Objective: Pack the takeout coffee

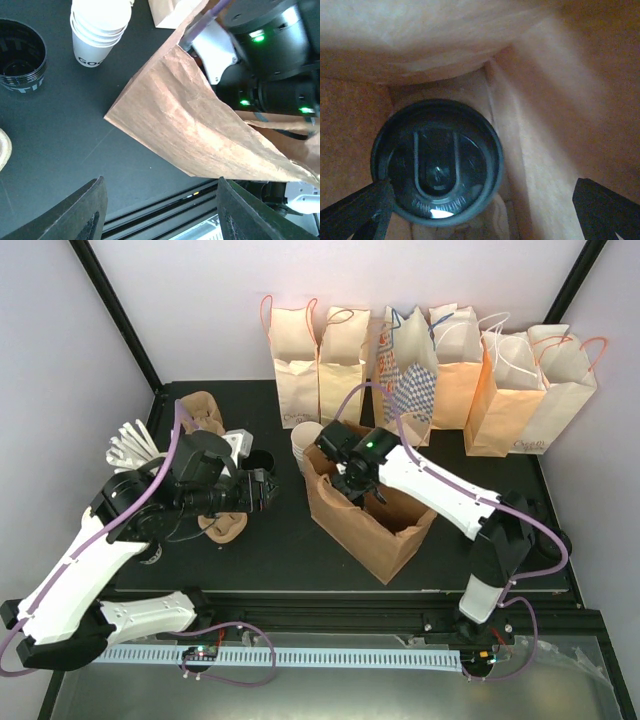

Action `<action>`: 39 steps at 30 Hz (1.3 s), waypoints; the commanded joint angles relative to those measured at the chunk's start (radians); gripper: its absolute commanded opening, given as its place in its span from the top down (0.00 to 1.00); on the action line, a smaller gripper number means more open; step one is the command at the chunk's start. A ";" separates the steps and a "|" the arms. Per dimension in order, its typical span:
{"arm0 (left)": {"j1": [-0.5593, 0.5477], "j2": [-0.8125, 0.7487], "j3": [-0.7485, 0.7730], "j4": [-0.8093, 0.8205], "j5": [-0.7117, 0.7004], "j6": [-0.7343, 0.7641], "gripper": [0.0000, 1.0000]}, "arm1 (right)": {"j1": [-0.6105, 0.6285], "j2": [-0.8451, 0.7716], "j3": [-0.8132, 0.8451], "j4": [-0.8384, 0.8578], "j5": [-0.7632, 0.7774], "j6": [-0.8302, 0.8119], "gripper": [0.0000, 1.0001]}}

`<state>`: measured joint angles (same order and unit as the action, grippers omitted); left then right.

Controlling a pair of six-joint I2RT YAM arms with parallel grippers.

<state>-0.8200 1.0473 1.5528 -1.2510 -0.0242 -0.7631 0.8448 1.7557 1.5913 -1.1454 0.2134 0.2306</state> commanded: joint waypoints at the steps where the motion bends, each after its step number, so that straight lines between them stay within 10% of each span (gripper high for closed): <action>1: -0.005 0.005 -0.001 0.037 0.022 0.008 0.37 | -0.001 -0.078 0.073 -0.104 0.038 0.011 0.00; 21: -0.005 0.080 0.006 0.091 0.066 0.047 0.36 | -0.040 -0.225 0.573 -0.372 0.016 0.042 0.01; 39: -0.005 0.082 -0.031 0.145 0.096 0.038 0.36 | -0.345 -0.329 0.367 -0.290 -0.246 0.122 0.23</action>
<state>-0.8200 1.1370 1.5261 -1.1416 0.0578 -0.7326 0.5117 1.4090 1.9934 -1.4658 0.0761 0.3462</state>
